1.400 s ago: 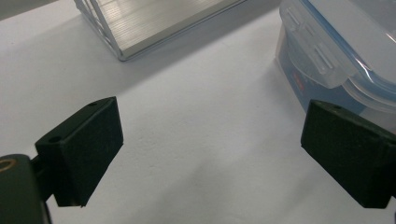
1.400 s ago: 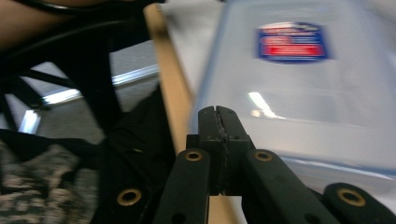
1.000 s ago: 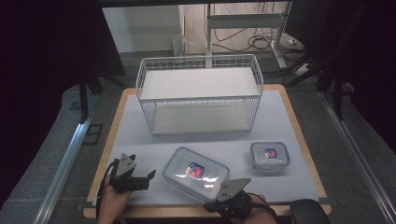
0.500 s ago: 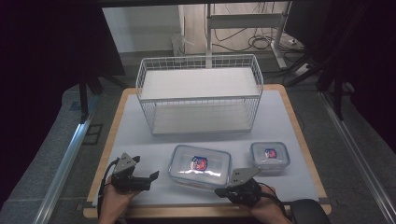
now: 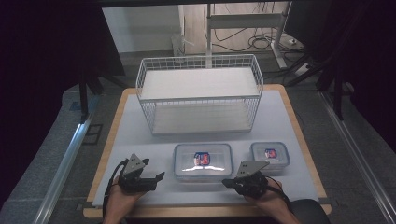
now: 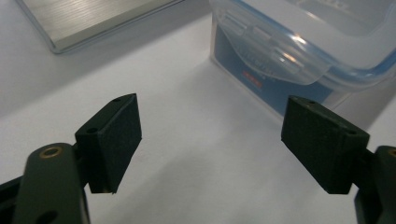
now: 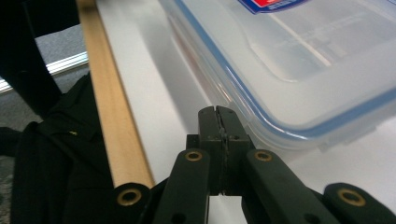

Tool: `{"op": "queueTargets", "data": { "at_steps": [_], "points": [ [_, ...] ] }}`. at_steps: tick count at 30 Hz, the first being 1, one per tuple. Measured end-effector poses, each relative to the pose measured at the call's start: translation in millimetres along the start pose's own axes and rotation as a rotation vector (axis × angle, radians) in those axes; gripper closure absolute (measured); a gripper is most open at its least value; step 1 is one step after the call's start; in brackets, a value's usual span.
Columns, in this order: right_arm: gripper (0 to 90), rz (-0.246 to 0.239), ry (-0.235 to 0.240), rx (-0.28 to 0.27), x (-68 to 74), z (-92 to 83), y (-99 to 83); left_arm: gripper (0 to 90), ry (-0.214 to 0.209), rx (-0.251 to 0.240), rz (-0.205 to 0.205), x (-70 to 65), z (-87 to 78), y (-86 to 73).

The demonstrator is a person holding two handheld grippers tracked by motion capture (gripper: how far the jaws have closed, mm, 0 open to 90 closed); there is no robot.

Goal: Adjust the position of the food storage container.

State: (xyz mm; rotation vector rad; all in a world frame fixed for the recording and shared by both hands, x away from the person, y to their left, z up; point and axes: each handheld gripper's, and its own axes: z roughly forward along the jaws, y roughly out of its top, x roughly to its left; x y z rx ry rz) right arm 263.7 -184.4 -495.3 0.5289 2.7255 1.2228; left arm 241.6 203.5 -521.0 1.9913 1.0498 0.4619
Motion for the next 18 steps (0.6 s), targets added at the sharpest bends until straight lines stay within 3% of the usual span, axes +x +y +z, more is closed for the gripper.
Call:
{"op": "queueTargets", "data": {
  "at_steps": [5, 10, 14, 18],
  "points": [
    [90.0, 0.027, -0.020, -0.009, -10.6, -3.5, -1.9, 18.5, 0.002, 0.006, 0.009, -0.1, 1.0, -0.6],
    [89.4, 0.033, -0.010, -0.007, -10.2, -2.5, -1.5, 18.0, 0.008, 0.011, 0.013, -0.4, 1.0, -1.1],
    [84.1, 0.032, -0.011, -0.038, -10.1, -13.3, -0.8, 17.3, 0.019, 0.016, 0.015, 1.7, -0.4, -2.3],
    [72.0, 0.049, -0.025, -0.045, -20.1, -25.2, -8.5, 14.5, 0.008, -0.012, -0.013, 5.1, -3.4, -3.0]
  ]
}}
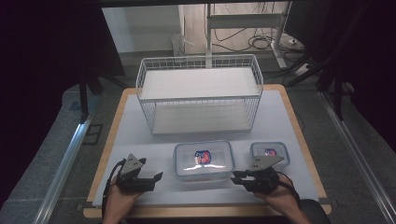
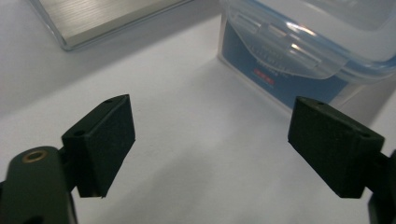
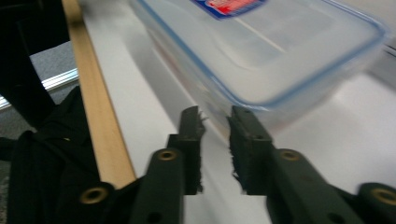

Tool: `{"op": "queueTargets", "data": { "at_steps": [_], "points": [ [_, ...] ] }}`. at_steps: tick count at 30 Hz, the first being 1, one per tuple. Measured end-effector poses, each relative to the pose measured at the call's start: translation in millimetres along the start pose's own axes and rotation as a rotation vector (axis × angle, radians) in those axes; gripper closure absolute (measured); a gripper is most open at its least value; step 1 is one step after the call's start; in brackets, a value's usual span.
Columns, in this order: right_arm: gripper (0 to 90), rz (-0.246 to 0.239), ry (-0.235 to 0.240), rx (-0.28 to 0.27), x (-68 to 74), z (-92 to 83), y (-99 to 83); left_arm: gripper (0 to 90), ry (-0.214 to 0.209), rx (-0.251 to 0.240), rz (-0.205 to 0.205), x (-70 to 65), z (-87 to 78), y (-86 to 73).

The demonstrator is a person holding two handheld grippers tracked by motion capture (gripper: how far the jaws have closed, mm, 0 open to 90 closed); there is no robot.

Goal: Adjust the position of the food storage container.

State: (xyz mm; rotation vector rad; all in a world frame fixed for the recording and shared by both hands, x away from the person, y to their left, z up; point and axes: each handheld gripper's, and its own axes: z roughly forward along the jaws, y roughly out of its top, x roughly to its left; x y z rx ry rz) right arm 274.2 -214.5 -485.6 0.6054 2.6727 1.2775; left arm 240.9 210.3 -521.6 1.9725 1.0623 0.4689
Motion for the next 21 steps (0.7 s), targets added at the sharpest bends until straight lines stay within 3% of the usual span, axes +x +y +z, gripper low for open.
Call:
{"op": "queueTargets", "data": {
  "at_steps": [1, 2, 3, 6, 9, 15, 21],
  "points": [
    [72.0, 0.000, 0.000, 0.000, 0.0, 0.0, 0.0, 14.5, -0.005, -0.006, -0.004, 0.7, -0.9, 0.0],
    [63.1, 0.011, -0.009, -0.009, -5.8, -3.6, -2.1, 13.6, -0.008, -0.012, -0.011, 1.7, -1.8, -0.4],
    [63.1, 0.011, -0.009, -0.009, -5.8, -3.6, -2.1, 13.3, -0.008, -0.012, -0.011, 1.7, -1.8, -0.4],
    [46.8, 0.010, -0.059, -0.013, -15.3, -7.6, -4.9, 12.9, -0.011, -0.003, -0.013, 3.4, -1.4, -2.0],
    [38.6, 0.014, -0.087, -0.008, -20.5, -7.3, -8.2, 12.6, -0.011, 0.000, -0.013, 3.7, -0.9, -2.5],
    [27.5, 0.017, -0.094, -0.006, -26.5, -2.3, -12.2, 11.8, -0.006, 0.009, -0.005, 4.1, 1.0, -3.9],
    [24.0, 0.036, -0.091, -0.012, -31.5, -1.6, -14.9, 11.1, -0.005, 0.017, -0.002, 5.0, 2.4, -5.2]
  ]
}}
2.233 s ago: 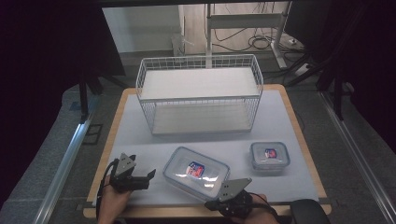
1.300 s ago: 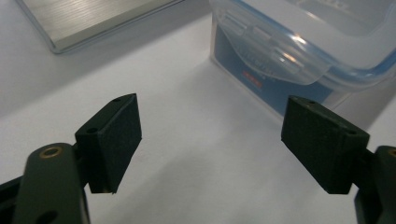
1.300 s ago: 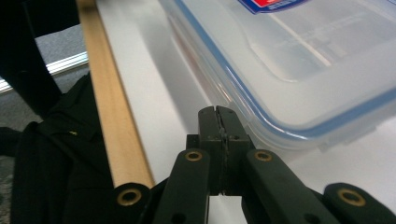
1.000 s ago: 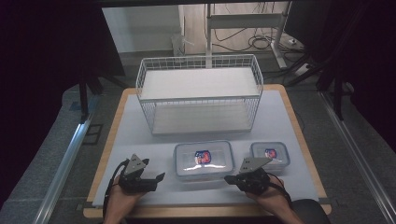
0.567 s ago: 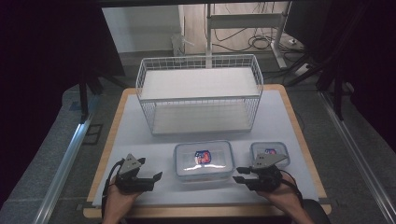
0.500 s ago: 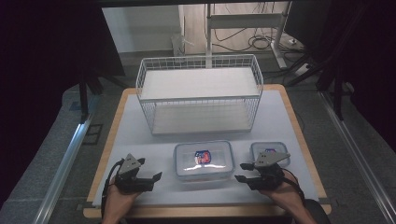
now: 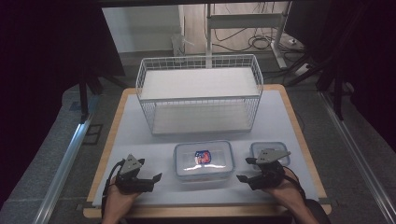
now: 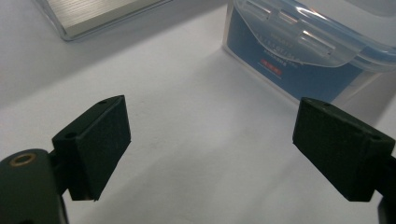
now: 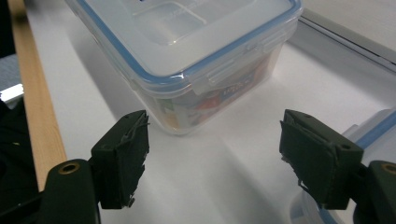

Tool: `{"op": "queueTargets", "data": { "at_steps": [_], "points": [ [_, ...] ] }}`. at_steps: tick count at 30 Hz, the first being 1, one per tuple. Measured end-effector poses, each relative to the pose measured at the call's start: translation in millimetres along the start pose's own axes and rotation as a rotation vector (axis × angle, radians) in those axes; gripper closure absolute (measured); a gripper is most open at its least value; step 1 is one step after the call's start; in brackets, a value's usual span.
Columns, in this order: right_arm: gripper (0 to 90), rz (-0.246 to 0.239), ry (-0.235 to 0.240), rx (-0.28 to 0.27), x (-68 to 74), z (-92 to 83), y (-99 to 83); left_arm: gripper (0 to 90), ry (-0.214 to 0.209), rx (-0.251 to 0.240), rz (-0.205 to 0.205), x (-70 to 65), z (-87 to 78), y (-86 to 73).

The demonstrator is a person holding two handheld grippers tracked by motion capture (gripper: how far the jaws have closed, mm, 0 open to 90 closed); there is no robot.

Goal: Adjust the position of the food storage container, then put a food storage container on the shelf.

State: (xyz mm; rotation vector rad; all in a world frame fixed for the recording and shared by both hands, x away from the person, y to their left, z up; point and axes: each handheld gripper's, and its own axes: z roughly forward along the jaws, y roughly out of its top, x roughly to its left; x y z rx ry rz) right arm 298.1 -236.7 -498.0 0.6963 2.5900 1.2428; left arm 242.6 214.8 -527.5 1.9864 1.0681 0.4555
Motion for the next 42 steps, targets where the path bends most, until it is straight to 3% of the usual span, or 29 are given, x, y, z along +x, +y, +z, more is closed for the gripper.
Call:
{"op": "queueTargets", "data": {
  "at_steps": [8, 16, 24, 29, 31, 35, 42],
  "points": [
    [22.3, -0.012, 0.003, 0.014, 2.0, 2.1, -0.1, 10.4, -0.011, -0.004, -0.026, 0.3, 0.8, 0.3],
    [20.6, 0.007, -0.007, -0.004, 1.1, 0.6, 1.1, 9.0, -0.038, -0.005, -0.059, -0.3, -0.6, 2.6],
    [17.5, 0.049, -0.021, -0.012, -0.7, -0.8, 4.6, 8.7, -0.065, -0.014, -0.055, -8.2, 0.5, 8.8],
    [14.1, 0.102, -0.012, -0.020, -3.3, -1.7, 8.8, 11.9, -0.081, -0.026, -0.064, -11.5, 0.7, 12.6],
    [10.4, 0.141, 0.006, -0.021, -4.9, -2.1, 12.8, 12.4, -0.098, -0.031, -0.077, -11.5, 1.3, 14.6],
    [6.9, 0.156, 0.029, -0.004, -5.9, -0.1, 17.6, 12.6, -0.143, -0.036, -0.097, -13.0, 4.9, 21.6],
    [8.7, 0.190, 0.058, 0.022, -7.8, 8.9, 26.1, 17.4, -0.227, -0.037, -0.150, -12.1, 13.9, 35.4]
  ]
}}
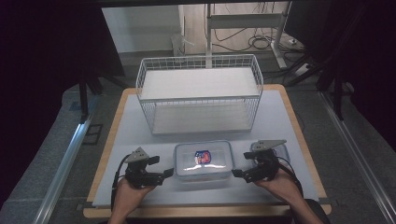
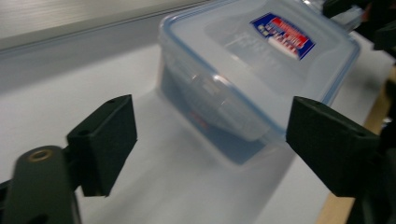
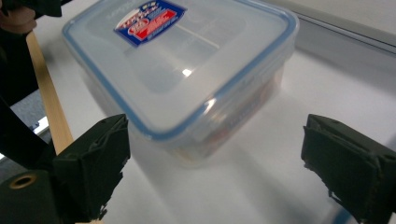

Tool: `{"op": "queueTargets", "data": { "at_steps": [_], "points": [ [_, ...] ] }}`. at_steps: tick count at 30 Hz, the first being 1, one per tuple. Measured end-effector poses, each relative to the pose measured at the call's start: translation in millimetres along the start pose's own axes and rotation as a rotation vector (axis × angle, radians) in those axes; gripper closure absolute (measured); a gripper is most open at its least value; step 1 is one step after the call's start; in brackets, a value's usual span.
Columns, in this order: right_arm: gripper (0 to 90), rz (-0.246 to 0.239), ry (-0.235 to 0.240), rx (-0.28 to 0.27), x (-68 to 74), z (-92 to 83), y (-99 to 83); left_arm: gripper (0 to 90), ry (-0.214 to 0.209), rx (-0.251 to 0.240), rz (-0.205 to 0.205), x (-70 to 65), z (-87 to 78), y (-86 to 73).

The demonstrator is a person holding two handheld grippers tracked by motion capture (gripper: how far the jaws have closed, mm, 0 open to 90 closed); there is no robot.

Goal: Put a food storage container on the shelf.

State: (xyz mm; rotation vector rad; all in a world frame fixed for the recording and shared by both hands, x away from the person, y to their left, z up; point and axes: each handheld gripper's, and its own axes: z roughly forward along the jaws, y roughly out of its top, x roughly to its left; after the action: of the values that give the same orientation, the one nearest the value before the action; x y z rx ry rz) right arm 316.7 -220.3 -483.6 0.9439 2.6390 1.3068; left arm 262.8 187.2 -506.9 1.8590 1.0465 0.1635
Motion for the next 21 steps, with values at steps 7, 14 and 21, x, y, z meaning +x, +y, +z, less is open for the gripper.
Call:
{"op": "queueTargets", "data": {
  "at_steps": [7, 14, 21],
  "points": [
    [10.2, 0.062, 0.050, 0.030, -11.6, 16.6, 17.1, 15.6, -0.099, 0.074, -0.112, 11.7, 26.9, 11.1],
    [12.1, 0.113, 0.095, 0.090, -15.7, 30.9, 24.0, 15.3, -0.194, 0.104, -0.166, 13.1, 42.0, 15.2],
    [14.4, 0.203, 0.168, 0.143, -18.9, 41.6, 29.0, 14.8, -0.217, 0.123, -0.173, 8.9, 44.3, 13.5]
  ]
}}
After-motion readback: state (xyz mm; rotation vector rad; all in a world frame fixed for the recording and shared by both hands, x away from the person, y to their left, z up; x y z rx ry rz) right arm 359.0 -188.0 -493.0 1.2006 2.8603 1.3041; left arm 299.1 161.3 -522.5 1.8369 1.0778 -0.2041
